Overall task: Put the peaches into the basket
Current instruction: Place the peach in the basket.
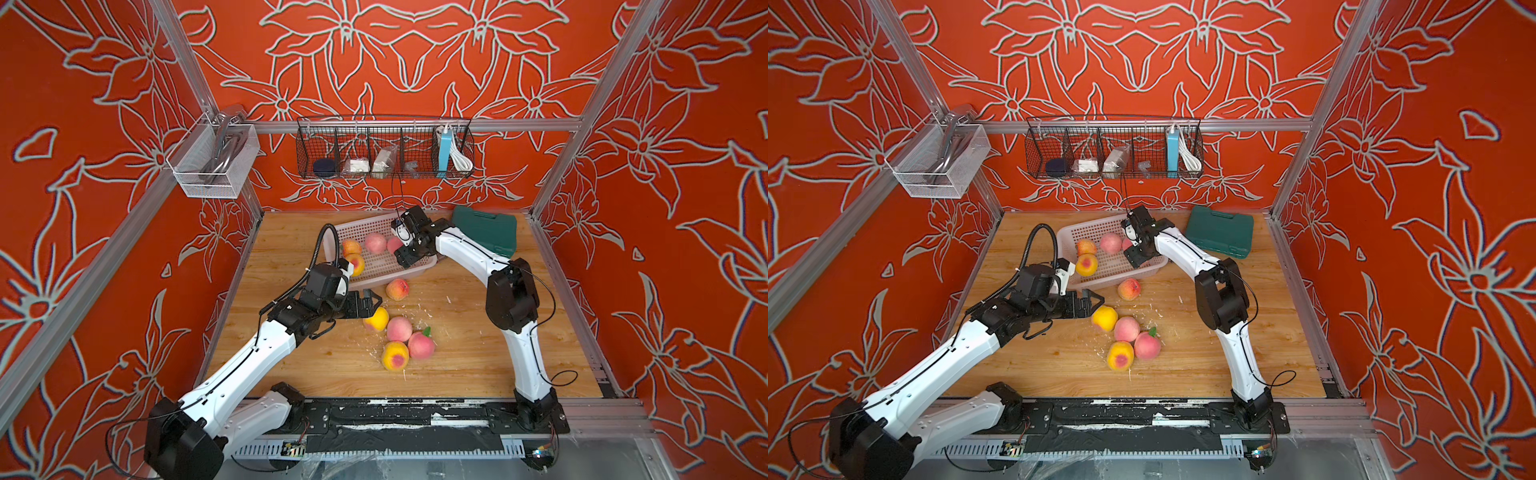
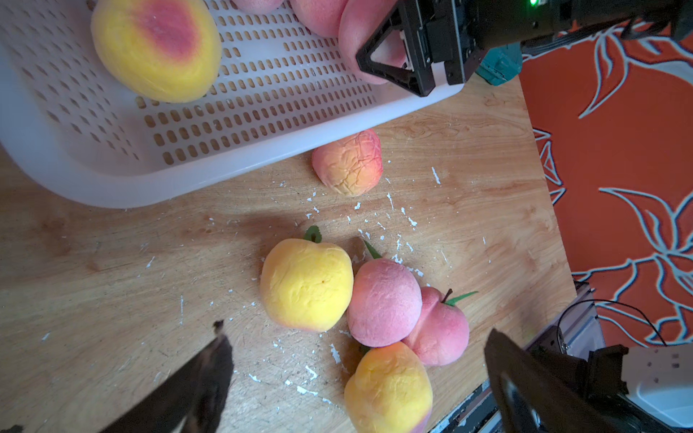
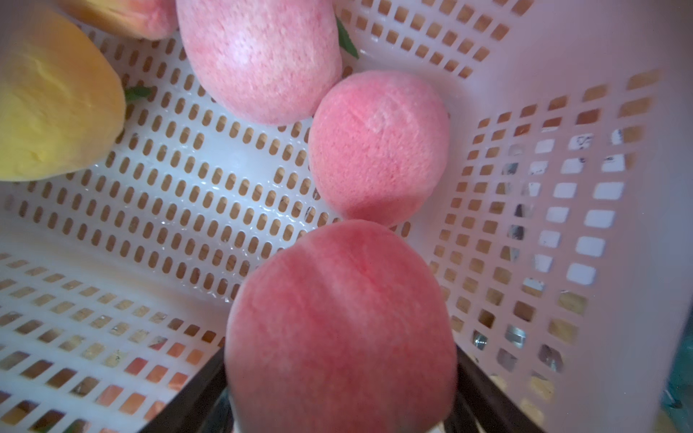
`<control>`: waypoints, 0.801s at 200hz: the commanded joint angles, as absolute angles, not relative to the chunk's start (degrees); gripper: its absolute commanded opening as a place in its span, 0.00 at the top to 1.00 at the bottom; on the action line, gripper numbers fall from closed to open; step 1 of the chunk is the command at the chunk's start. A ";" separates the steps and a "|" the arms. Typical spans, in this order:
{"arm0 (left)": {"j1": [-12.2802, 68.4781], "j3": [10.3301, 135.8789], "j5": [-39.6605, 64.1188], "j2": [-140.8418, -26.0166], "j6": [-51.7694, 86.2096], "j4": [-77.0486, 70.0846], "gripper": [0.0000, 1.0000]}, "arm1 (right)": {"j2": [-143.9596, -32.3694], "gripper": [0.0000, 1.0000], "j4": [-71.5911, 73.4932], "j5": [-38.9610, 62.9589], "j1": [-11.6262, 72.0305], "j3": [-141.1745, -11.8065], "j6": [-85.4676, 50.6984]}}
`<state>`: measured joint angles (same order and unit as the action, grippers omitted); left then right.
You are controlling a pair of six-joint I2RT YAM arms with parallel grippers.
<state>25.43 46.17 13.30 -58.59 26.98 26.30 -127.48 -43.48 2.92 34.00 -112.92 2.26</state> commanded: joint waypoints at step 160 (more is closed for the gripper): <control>24.96 44.38 13.90 -59.06 27.51 24.61 0.02 | -132.12 0.16 -46.49 0.97 33.60 -117.68 3.05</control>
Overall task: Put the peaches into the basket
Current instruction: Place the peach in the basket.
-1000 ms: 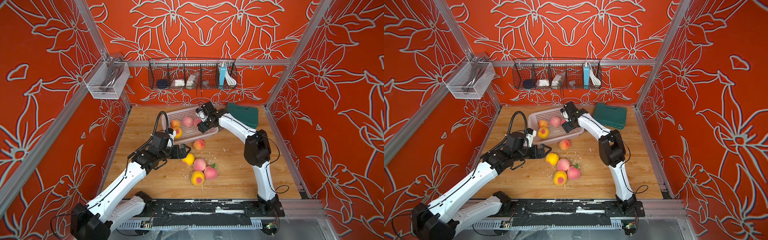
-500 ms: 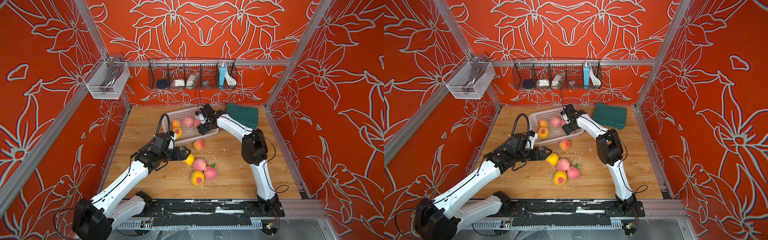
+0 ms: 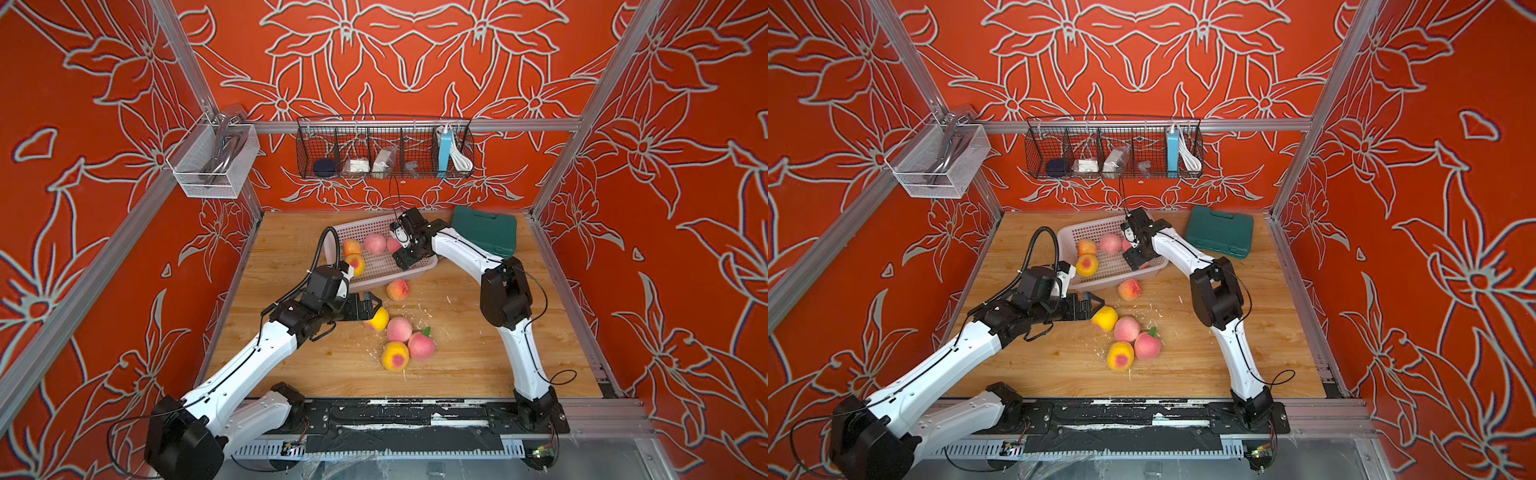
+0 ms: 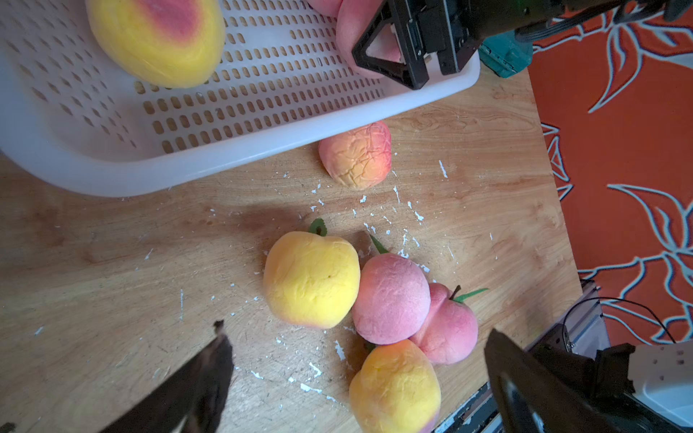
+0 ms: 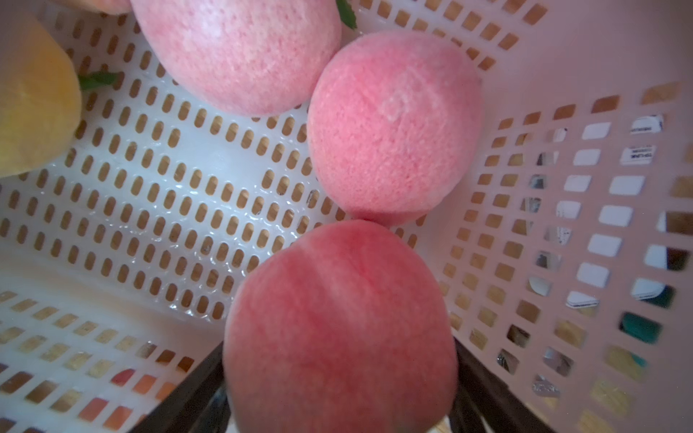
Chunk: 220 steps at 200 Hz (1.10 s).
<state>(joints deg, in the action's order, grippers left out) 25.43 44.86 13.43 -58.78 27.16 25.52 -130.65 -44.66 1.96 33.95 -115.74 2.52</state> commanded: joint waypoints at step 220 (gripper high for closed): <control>25.00 44.67 13.75 -63.63 28.95 26.10 0.02 | -117.25 0.10 -40.07 4.90 35.08 -106.38 -1.15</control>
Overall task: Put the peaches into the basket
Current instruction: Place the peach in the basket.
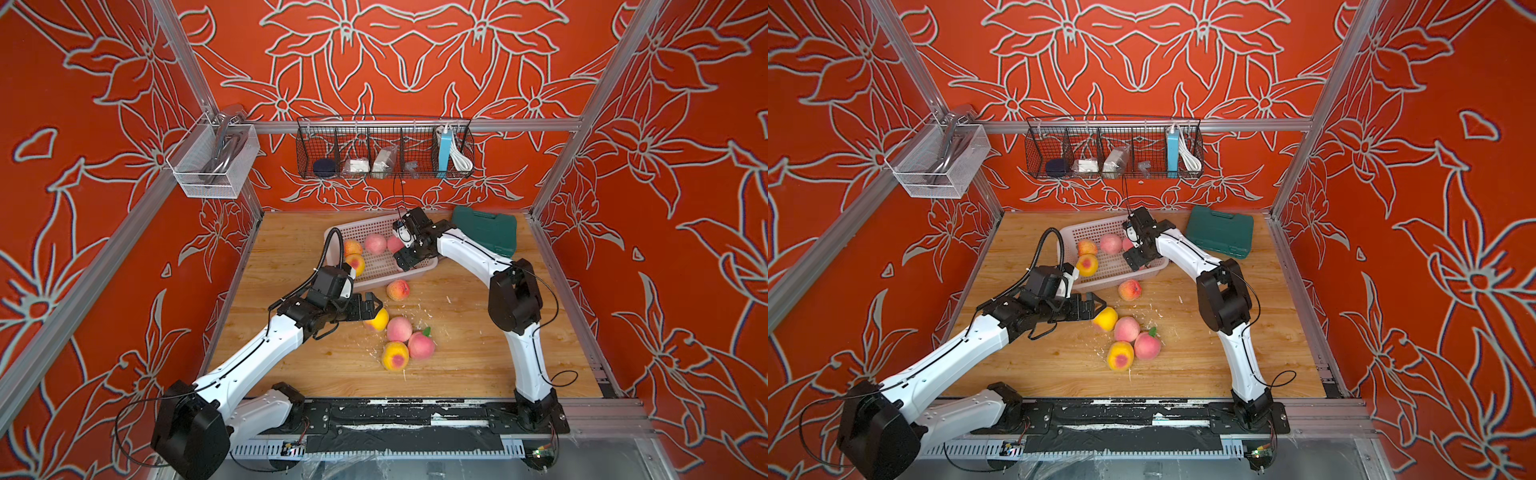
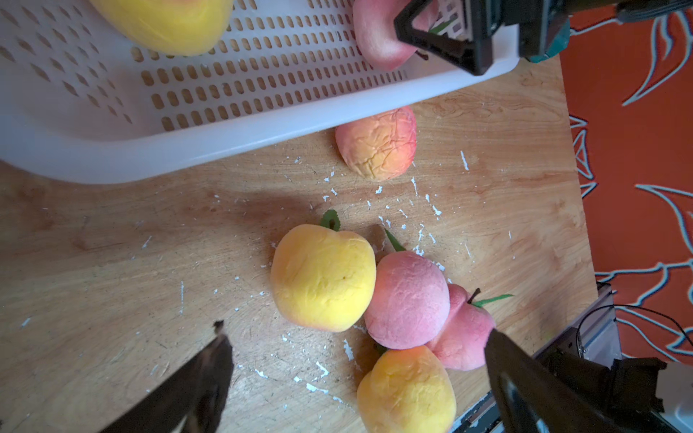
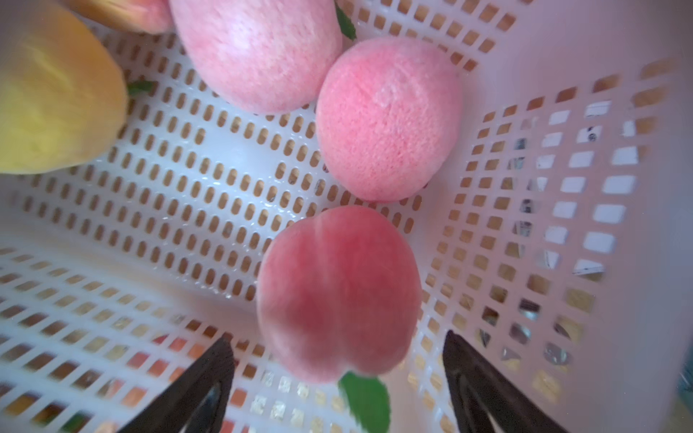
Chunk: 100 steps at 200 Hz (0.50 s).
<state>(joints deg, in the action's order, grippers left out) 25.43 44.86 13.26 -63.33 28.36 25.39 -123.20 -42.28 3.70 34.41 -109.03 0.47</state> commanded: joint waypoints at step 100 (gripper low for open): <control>25.30 44.30 11.21 -65.19 29.75 26.54 0.02 | -94.57 0.10 -31.63 8.48 35.25 -84.29 -4.43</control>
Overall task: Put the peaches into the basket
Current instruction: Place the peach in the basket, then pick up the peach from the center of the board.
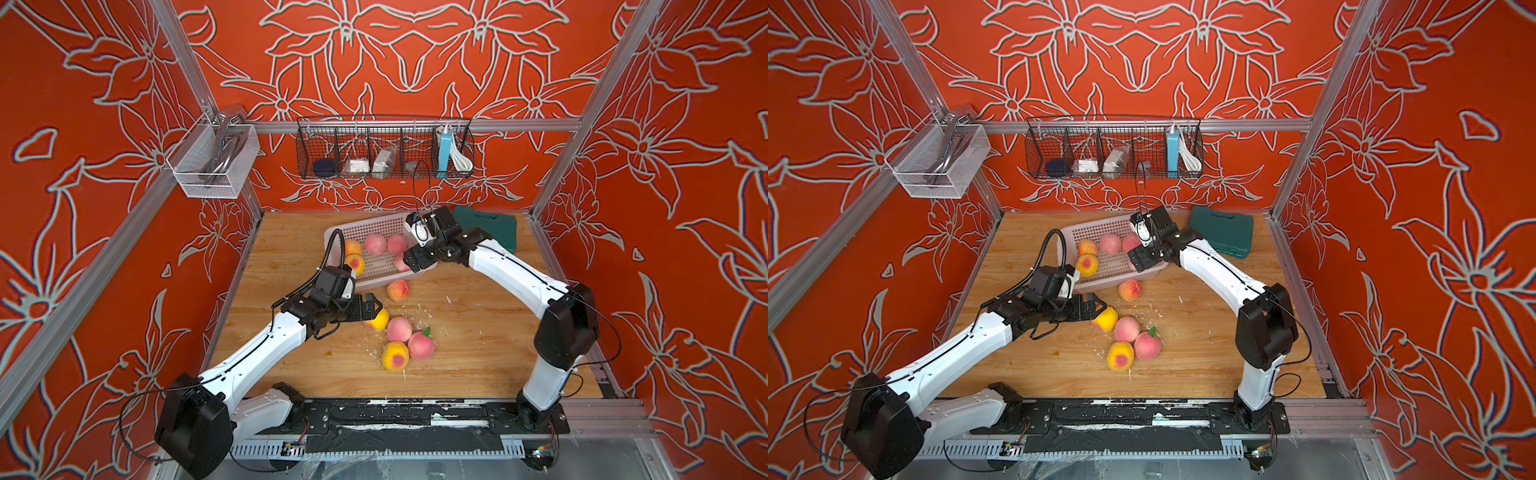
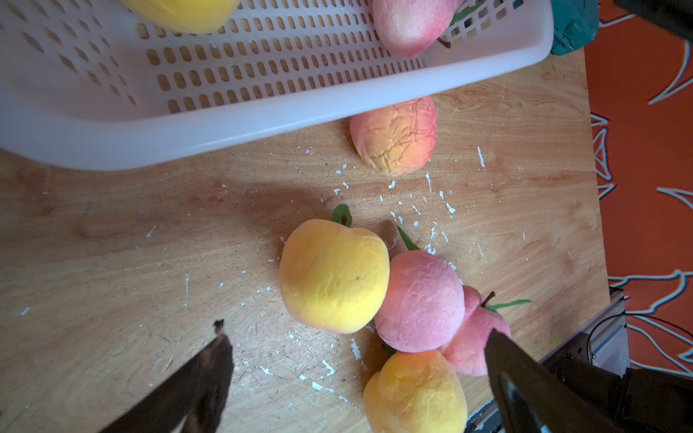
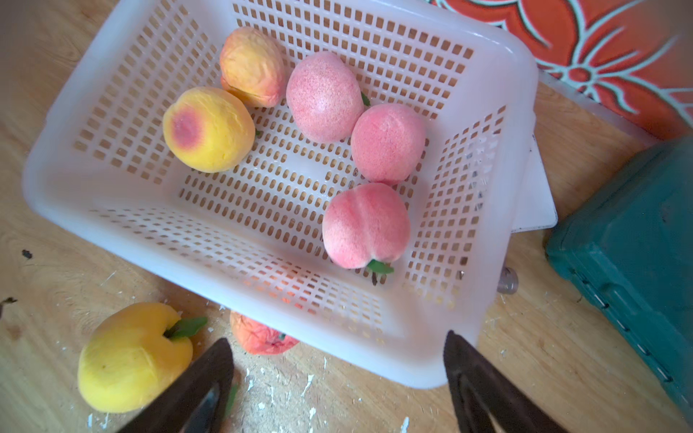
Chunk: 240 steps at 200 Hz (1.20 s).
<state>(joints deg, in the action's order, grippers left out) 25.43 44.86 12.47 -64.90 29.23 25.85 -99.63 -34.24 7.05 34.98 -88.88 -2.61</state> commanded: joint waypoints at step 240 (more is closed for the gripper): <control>31.88 44.39 6.68 -75.98 32.77 20.55 0.02 | -63.76 0.01 -11.78 19.56 35.25 -42.12 -10.52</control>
<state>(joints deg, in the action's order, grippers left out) 31.18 44.86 7.31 -74.50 31.83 22.85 -64.25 -14.09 18.15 35.03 -43.20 -9.19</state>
